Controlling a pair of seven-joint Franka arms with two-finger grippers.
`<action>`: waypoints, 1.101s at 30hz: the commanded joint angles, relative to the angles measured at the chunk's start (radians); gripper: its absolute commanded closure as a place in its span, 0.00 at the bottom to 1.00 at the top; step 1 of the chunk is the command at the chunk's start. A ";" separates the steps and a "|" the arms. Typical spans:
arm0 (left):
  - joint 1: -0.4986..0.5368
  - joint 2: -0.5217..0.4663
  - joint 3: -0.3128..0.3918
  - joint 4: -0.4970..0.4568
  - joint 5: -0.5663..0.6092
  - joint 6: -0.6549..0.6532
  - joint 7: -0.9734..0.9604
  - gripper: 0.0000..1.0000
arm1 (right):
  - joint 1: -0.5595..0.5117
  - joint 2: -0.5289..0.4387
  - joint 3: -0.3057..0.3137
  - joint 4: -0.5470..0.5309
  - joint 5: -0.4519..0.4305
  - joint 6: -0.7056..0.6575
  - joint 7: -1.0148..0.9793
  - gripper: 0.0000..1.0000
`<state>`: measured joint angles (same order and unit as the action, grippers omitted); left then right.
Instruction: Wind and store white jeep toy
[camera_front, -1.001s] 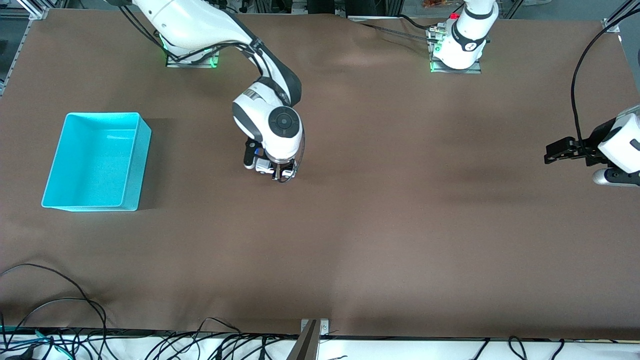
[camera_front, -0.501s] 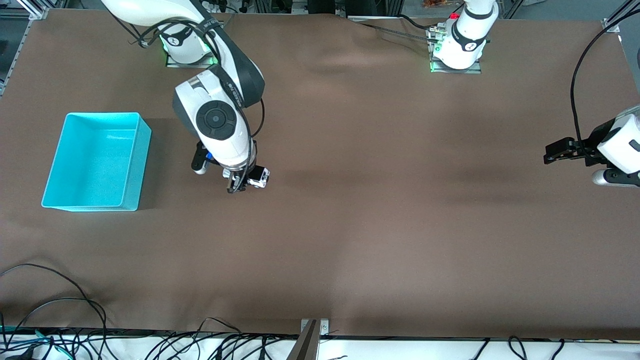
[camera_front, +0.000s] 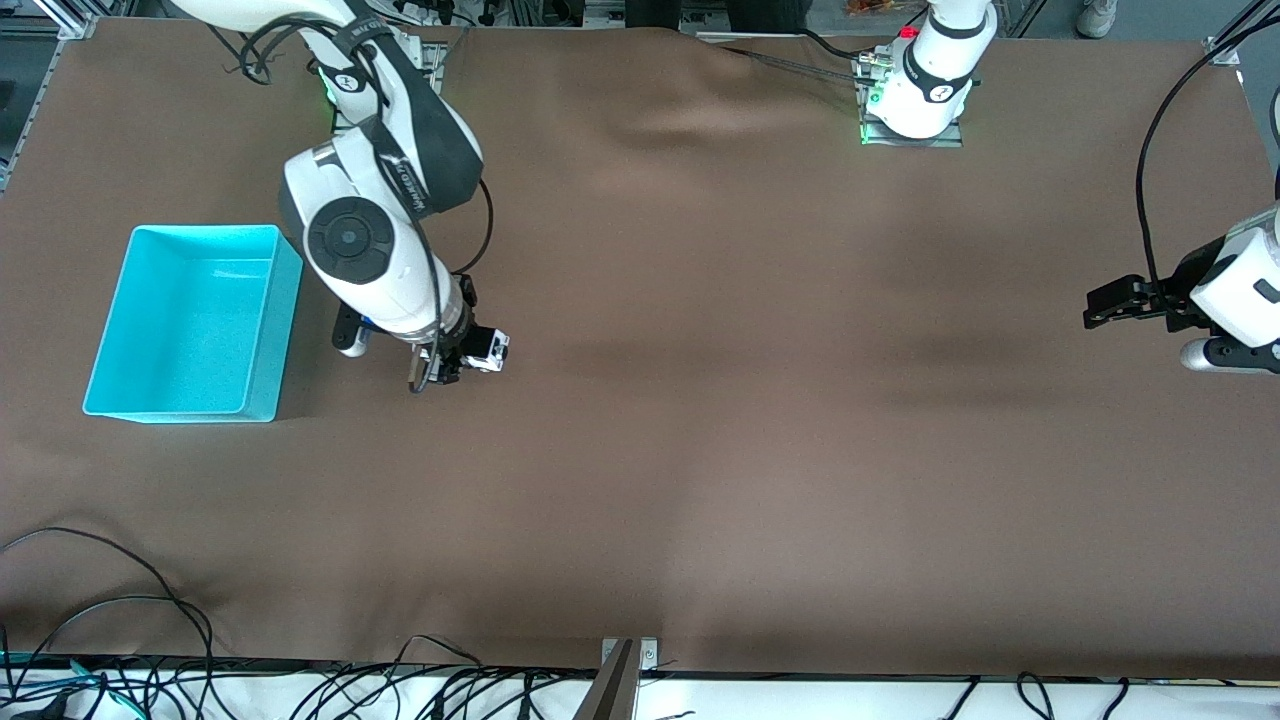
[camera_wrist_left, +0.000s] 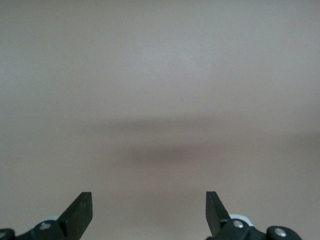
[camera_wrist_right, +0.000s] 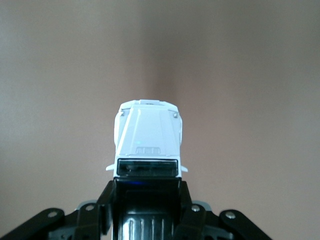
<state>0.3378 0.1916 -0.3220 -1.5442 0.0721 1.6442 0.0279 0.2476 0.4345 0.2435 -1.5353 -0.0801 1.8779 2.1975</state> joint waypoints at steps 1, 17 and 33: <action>0.006 -0.012 -0.014 0.004 -0.014 -0.007 -0.020 0.00 | -0.007 -0.117 -0.035 -0.124 0.065 -0.005 -0.151 1.00; 0.007 -0.012 -0.015 0.003 -0.014 -0.006 -0.020 0.00 | -0.070 -0.267 -0.109 -0.390 0.088 0.003 -0.571 1.00; 0.007 -0.011 -0.015 0.003 -0.014 -0.004 -0.020 0.00 | -0.237 -0.359 -0.128 -0.565 0.085 0.023 -1.005 1.00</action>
<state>0.3389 0.1907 -0.3306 -1.5439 0.0721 1.6443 0.0129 0.0624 0.1374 0.1271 -2.0142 -0.0163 1.8725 1.3301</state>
